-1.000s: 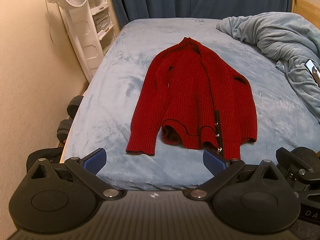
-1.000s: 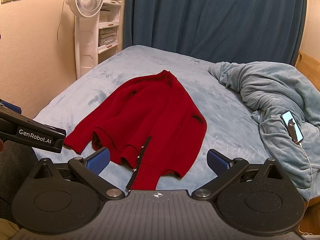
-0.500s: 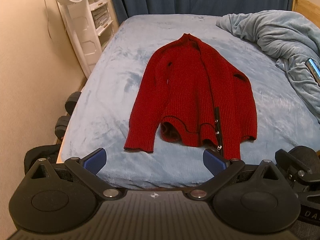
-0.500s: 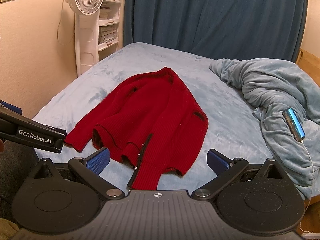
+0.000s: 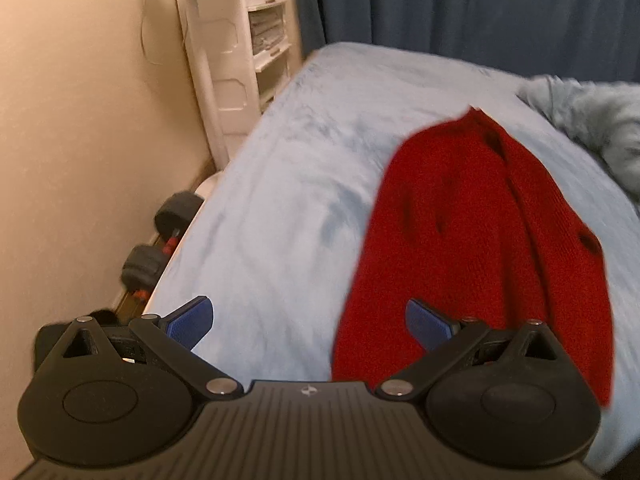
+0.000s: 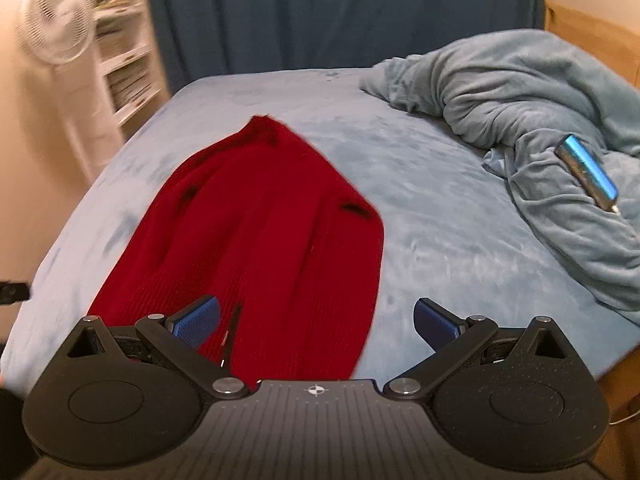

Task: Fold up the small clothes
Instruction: 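Grasp the sweater hem with the left gripper while the right gripper grasps the hem too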

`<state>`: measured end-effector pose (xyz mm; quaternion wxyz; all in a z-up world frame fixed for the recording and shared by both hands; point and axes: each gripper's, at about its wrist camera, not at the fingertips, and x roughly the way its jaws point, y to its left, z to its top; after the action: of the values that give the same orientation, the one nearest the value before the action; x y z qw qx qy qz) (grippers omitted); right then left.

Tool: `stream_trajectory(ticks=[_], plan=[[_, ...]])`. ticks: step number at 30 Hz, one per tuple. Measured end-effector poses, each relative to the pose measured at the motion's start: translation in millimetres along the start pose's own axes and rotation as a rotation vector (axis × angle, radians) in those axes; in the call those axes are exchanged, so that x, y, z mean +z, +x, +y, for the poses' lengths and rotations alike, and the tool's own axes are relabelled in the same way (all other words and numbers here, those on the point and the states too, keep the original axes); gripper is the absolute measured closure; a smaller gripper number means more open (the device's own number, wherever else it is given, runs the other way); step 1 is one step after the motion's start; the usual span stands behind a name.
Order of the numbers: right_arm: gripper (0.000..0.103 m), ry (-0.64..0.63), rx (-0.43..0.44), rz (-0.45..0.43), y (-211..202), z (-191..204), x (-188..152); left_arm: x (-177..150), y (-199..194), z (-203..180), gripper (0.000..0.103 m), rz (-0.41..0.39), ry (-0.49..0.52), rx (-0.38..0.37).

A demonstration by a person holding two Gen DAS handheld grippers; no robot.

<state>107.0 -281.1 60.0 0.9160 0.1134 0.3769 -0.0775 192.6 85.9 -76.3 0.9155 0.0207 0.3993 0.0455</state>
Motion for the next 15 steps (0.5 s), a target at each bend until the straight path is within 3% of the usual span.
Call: stream_trajectory(ticks=[6,10,15], plan=[[0.001,-0.103,-0.010,-0.001,139,16,62,76,134,-23,0.000,0.097,0.027,-0.050],[0.001,-0.178,-0.018,0.065,239,37,96,123,215,-47,0.000,0.162,0.018,-0.075],[0.006,-0.232,-0.009,0.103,322,68,122,161,296,-83,0.001,0.207,0.053,-0.082]])
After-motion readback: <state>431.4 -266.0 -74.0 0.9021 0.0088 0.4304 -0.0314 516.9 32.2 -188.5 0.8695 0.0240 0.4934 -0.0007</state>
